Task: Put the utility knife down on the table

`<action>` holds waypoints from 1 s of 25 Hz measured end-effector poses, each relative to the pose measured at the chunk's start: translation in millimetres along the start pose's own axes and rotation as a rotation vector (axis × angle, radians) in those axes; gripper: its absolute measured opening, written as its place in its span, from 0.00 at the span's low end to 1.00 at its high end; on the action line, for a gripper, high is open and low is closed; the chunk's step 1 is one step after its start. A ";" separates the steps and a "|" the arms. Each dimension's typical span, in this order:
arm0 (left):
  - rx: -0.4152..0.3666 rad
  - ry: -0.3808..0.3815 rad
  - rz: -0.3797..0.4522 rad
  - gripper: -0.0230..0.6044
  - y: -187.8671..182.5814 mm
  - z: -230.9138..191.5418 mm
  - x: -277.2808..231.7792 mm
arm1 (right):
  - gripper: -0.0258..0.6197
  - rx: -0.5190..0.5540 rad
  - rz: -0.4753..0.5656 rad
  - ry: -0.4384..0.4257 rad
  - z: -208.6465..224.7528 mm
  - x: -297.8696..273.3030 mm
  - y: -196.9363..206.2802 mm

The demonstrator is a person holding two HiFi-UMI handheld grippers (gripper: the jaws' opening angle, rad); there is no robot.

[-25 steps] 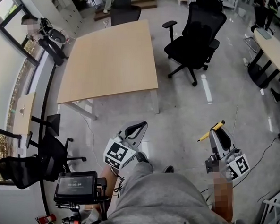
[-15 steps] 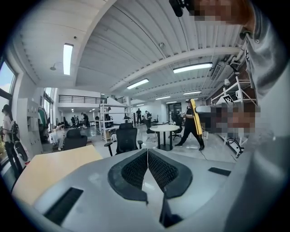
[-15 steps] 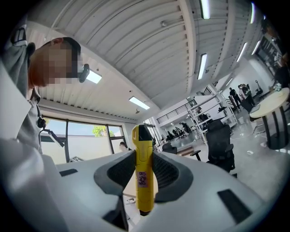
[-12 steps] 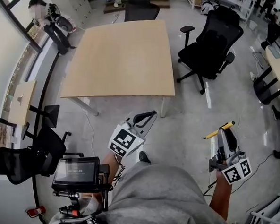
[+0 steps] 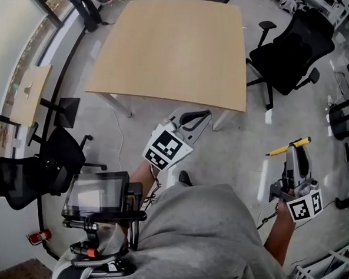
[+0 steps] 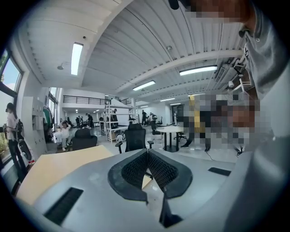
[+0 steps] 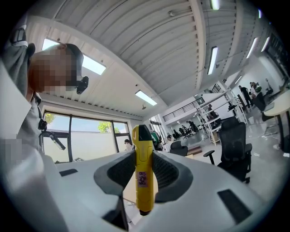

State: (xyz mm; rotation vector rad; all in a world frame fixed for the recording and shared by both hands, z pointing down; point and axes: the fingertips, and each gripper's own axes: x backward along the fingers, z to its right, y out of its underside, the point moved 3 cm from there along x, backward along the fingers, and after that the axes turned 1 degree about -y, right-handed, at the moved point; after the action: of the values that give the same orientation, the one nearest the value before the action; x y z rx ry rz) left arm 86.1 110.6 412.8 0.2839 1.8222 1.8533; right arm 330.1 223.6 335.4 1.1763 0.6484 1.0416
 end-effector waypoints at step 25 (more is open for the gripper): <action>-0.126 -0.153 -0.117 0.05 -39.9 -109.8 -114.5 | 0.22 -0.099 -0.079 -0.261 114.2 -196.7 -10.2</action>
State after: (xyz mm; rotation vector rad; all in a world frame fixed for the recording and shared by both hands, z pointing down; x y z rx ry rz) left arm 136.9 -43.1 389.7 0.2603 1.5788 1.8046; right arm 350.1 -3.2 339.7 1.1661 0.4301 0.8266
